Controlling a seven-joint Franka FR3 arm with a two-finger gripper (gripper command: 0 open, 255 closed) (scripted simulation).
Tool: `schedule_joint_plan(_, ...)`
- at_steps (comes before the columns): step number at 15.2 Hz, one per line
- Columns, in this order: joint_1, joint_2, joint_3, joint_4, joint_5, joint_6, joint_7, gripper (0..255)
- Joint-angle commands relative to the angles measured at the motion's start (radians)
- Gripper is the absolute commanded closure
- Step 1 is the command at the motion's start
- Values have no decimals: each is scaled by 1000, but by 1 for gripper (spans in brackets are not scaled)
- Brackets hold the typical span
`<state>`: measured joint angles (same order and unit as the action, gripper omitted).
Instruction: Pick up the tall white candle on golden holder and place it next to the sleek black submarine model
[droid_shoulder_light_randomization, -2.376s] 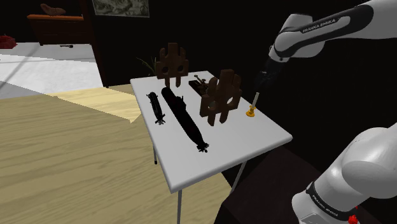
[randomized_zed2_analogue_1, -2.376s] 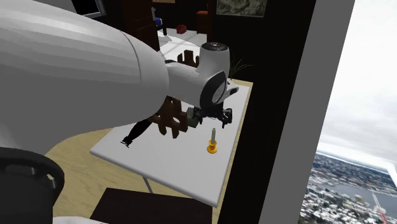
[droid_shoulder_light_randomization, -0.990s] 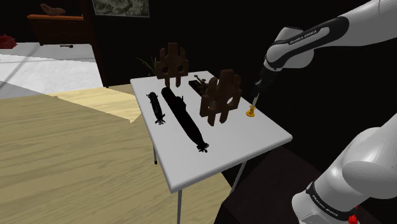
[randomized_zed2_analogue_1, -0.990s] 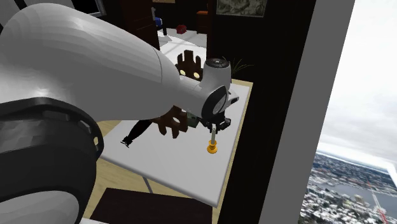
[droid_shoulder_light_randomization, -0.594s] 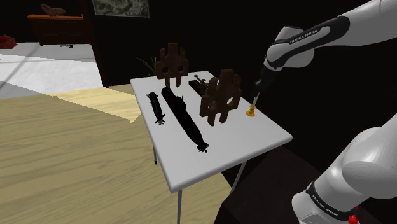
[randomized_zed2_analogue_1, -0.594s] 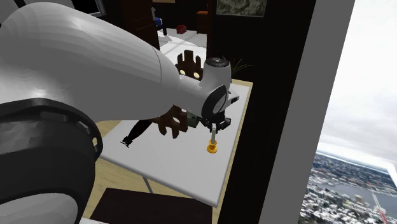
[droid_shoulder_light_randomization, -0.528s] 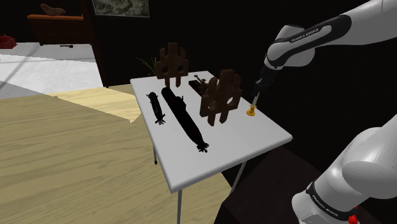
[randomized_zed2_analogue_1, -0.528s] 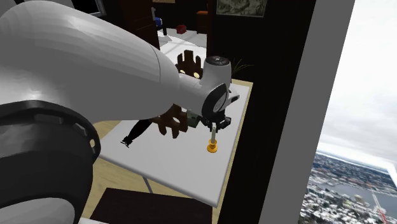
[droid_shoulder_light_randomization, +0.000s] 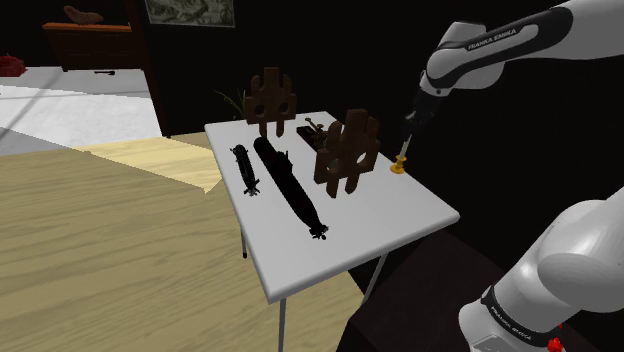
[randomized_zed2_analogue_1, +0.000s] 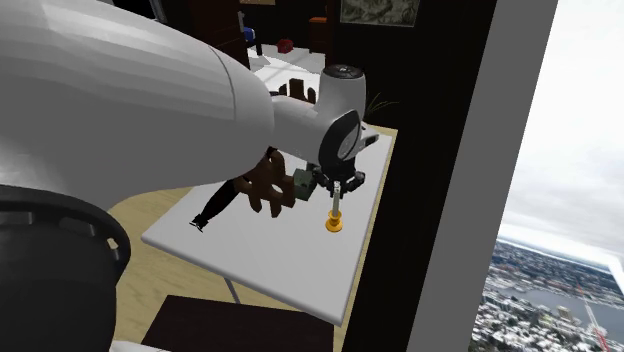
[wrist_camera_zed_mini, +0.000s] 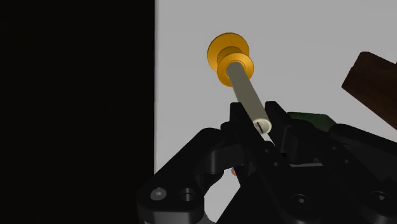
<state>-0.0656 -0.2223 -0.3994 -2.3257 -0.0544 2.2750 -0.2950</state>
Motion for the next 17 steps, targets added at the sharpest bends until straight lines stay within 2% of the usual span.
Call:
schedule_joint_plan(1,-1,-11,2,19,-4,-30,2,255)
schedule_joint_plan(17,-1,-67,23,186,-18,-250,21,255)
